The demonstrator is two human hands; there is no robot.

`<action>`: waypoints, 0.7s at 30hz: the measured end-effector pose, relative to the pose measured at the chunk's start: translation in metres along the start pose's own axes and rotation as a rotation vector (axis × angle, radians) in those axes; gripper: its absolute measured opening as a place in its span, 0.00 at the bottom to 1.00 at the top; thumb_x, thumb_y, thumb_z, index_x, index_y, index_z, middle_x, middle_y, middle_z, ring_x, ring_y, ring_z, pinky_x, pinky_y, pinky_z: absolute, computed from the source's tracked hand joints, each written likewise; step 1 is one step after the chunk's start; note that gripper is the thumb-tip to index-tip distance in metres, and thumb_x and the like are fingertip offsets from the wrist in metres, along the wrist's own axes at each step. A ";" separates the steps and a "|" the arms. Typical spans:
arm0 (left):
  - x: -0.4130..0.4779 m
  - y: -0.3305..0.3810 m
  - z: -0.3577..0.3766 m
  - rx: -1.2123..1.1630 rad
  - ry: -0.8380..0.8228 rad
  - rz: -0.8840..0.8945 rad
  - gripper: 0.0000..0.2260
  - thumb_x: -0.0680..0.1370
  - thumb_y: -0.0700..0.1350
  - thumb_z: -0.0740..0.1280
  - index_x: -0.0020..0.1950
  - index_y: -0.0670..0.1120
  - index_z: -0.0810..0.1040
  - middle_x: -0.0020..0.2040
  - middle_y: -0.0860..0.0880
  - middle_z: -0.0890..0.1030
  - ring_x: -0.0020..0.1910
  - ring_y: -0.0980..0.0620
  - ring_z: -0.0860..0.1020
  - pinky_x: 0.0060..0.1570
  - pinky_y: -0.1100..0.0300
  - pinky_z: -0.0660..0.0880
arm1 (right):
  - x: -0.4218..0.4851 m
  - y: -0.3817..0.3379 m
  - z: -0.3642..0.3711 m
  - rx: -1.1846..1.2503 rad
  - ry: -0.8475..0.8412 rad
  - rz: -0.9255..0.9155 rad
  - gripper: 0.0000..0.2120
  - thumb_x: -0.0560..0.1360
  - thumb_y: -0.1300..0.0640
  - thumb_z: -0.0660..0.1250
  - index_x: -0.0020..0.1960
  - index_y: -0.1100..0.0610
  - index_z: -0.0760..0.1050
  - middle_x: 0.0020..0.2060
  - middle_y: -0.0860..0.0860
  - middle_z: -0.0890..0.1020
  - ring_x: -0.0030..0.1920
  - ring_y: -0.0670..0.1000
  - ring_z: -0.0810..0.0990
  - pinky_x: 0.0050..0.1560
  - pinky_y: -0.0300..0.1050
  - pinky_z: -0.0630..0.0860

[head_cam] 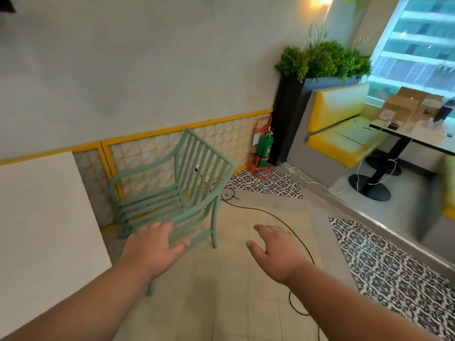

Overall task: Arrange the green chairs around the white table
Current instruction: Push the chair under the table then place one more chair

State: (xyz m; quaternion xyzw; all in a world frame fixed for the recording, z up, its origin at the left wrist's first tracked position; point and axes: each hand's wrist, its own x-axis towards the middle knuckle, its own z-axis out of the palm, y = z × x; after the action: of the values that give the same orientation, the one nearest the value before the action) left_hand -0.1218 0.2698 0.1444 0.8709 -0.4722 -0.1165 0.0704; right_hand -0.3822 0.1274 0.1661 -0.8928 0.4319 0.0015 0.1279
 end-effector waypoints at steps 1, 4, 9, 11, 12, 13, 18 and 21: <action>0.020 0.006 -0.002 0.004 -0.002 -0.002 0.36 0.77 0.74 0.57 0.80 0.56 0.64 0.78 0.52 0.70 0.76 0.48 0.67 0.70 0.49 0.69 | 0.016 0.007 -0.005 0.001 0.007 0.004 0.29 0.82 0.37 0.55 0.78 0.51 0.67 0.72 0.49 0.75 0.74 0.52 0.69 0.74 0.52 0.65; 0.070 0.028 -0.009 0.022 -0.020 -0.011 0.36 0.77 0.74 0.57 0.80 0.56 0.64 0.78 0.52 0.69 0.76 0.48 0.68 0.70 0.49 0.69 | 0.064 0.029 -0.020 0.003 0.024 0.000 0.28 0.83 0.38 0.57 0.77 0.51 0.67 0.71 0.49 0.76 0.74 0.52 0.70 0.73 0.50 0.64; 0.151 0.068 -0.016 0.011 -0.020 -0.031 0.36 0.78 0.72 0.57 0.81 0.54 0.62 0.80 0.51 0.68 0.77 0.47 0.67 0.73 0.48 0.67 | 0.151 0.070 -0.035 0.011 0.005 -0.031 0.29 0.82 0.37 0.56 0.78 0.51 0.67 0.72 0.50 0.76 0.73 0.53 0.70 0.73 0.50 0.65; 0.182 0.081 -0.014 -0.001 -0.012 -0.069 0.36 0.79 0.71 0.57 0.82 0.53 0.61 0.80 0.50 0.66 0.78 0.46 0.66 0.73 0.47 0.66 | 0.191 0.087 -0.039 -0.015 -0.013 -0.094 0.30 0.82 0.37 0.55 0.78 0.51 0.66 0.73 0.49 0.74 0.74 0.52 0.69 0.75 0.50 0.64; 0.196 0.088 -0.012 -0.004 -0.010 -0.094 0.36 0.79 0.71 0.57 0.82 0.53 0.60 0.81 0.50 0.66 0.78 0.46 0.65 0.74 0.46 0.66 | 0.212 0.096 -0.042 -0.023 -0.017 -0.118 0.30 0.82 0.37 0.55 0.78 0.51 0.66 0.74 0.49 0.74 0.75 0.52 0.68 0.75 0.51 0.64; 0.209 0.097 -0.009 -0.004 -0.006 -0.120 0.36 0.79 0.70 0.57 0.83 0.53 0.60 0.81 0.49 0.66 0.78 0.46 0.65 0.74 0.46 0.66 | 0.232 0.104 -0.046 -0.025 -0.023 -0.142 0.30 0.82 0.37 0.55 0.79 0.51 0.65 0.74 0.49 0.73 0.75 0.52 0.68 0.75 0.51 0.64; 0.266 0.137 -0.005 -0.022 0.003 -0.256 0.35 0.78 0.71 0.57 0.81 0.54 0.63 0.79 0.50 0.69 0.77 0.46 0.67 0.74 0.44 0.66 | 0.325 0.146 -0.073 -0.050 -0.080 -0.257 0.31 0.82 0.36 0.54 0.80 0.50 0.63 0.76 0.49 0.71 0.76 0.52 0.67 0.77 0.52 0.63; 0.291 0.153 -0.011 -0.070 0.031 -0.340 0.35 0.78 0.71 0.57 0.81 0.55 0.63 0.79 0.51 0.68 0.77 0.47 0.66 0.74 0.46 0.65 | 0.377 0.161 -0.092 -0.080 -0.098 -0.323 0.27 0.82 0.36 0.55 0.75 0.49 0.69 0.69 0.47 0.77 0.71 0.52 0.72 0.72 0.51 0.69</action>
State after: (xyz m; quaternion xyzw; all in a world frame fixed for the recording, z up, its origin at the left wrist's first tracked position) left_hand -0.0891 -0.0572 0.1514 0.9369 -0.3127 -0.1295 0.0873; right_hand -0.2794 -0.2801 0.1760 -0.9538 0.2758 0.0414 0.1117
